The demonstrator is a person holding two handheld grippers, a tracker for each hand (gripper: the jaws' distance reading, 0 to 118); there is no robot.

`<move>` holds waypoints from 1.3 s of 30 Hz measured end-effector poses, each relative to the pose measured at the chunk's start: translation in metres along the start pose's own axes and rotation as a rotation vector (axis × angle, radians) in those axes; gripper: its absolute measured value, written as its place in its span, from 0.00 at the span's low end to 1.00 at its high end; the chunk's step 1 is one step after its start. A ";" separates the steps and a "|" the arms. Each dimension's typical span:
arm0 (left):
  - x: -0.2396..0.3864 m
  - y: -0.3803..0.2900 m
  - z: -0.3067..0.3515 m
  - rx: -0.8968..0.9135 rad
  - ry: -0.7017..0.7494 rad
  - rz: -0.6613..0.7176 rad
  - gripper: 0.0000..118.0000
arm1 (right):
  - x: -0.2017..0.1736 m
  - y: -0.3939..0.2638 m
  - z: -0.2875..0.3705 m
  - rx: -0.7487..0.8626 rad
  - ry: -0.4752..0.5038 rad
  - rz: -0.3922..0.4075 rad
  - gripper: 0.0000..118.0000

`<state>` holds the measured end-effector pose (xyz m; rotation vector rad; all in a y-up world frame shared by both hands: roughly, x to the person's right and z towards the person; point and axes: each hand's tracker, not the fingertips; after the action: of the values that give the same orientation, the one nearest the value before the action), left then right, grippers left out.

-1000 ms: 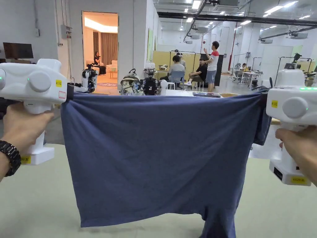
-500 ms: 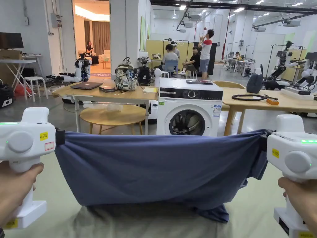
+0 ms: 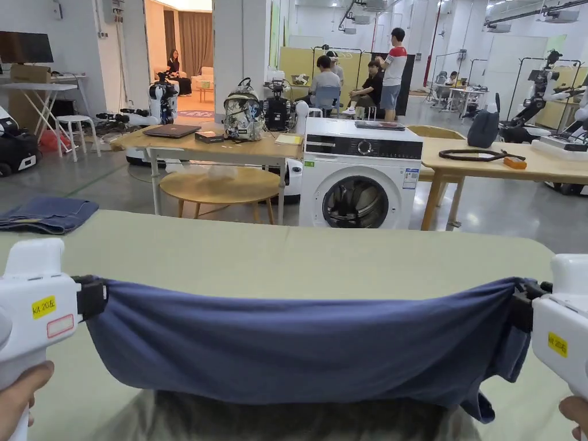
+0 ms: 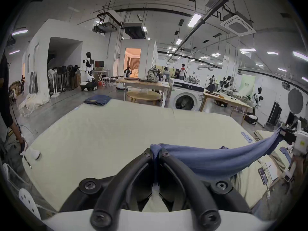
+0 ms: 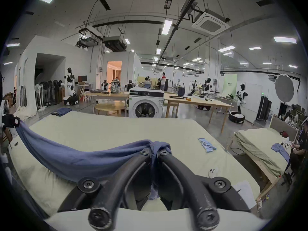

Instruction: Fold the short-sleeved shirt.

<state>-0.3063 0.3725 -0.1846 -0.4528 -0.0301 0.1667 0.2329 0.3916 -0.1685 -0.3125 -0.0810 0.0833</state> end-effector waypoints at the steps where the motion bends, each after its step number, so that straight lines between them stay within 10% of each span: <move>1: -0.001 -0.009 0.000 -0.020 0.006 0.006 0.00 | -0.003 -0.009 0.002 -0.025 0.003 0.015 0.03; 25: -0.029 -0.200 -0.075 -0.658 0.029 0.050 0.00 | -0.005 -0.212 -0.054 -0.687 0.027 0.001 0.05; 27: -0.029 -0.198 -0.073 -0.636 0.026 0.065 0.03 | -0.004 -0.211 -0.056 -0.688 0.025 -0.011 0.15; 30: -0.026 -0.187 -0.066 -0.539 0.024 0.050 0.37 | -0.008 -0.198 -0.054 -0.642 -0.020 -0.006 0.54; 39: 0.017 -0.138 -0.073 -0.264 0.010 -0.032 0.37 | -0.045 -0.147 -0.067 -0.325 0.062 -0.097 0.57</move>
<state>-0.2638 0.2215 -0.1896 -0.7160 -0.0501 0.1298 0.2043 0.2275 -0.1891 -0.6350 -0.0474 -0.0372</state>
